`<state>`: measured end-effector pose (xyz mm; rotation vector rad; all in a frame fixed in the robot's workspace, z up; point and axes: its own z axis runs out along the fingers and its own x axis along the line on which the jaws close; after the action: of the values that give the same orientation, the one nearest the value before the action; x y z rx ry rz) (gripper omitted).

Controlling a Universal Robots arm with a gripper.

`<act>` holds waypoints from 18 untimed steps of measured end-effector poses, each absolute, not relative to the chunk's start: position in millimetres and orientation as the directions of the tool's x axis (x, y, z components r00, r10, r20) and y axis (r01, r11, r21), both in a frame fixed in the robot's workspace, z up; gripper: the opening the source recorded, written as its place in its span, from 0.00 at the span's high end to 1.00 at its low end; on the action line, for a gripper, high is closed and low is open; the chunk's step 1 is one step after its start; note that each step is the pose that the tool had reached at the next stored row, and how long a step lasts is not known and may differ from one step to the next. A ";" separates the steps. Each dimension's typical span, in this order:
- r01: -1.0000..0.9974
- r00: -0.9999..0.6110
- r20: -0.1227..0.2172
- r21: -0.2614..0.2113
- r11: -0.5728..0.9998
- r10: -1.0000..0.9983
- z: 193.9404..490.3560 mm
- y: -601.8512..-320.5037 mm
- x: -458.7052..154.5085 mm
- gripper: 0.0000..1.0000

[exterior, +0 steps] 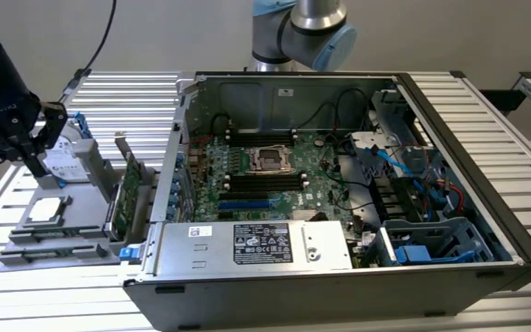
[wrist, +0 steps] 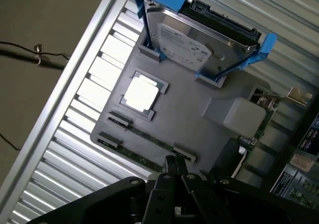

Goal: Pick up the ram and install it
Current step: 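Pick up the ram and move it above insertion slot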

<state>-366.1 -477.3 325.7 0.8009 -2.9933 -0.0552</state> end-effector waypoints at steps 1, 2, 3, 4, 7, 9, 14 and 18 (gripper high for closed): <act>-0.514 -0.856 0.032 0.045 0.857 -0.515 325.2 -477.3 -366.0 0.89; -0.529 -0.847 0.032 0.045 0.847 -0.531 324.8 -477.3 -366.1 0.89; -0.544 -0.837 0.032 0.045 0.838 -0.546 324.3 -477.3 -366.0 0.89; -0.560 -0.827 0.032 0.045 0.827 -0.561 323.9 -477.3 -366.0 0.89; -0.604 -0.795 0.032 0.045 0.795 -0.606 322.6 -477.3 -366.0 0.89; -0.633 -0.773 0.032 0.045 0.773 -0.634 321.8 -477.3 -366.0 0.89; -0.700 -0.712 0.032 0.045 0.713 -0.701 320.0 -477.3 -366.0 0.89; -0.750 -0.659 0.032 0.045 0.659 -0.752 318.5 -477.3 -366.0 0.89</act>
<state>-366.0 -477.3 318.5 1.2764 -2.8181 -0.0437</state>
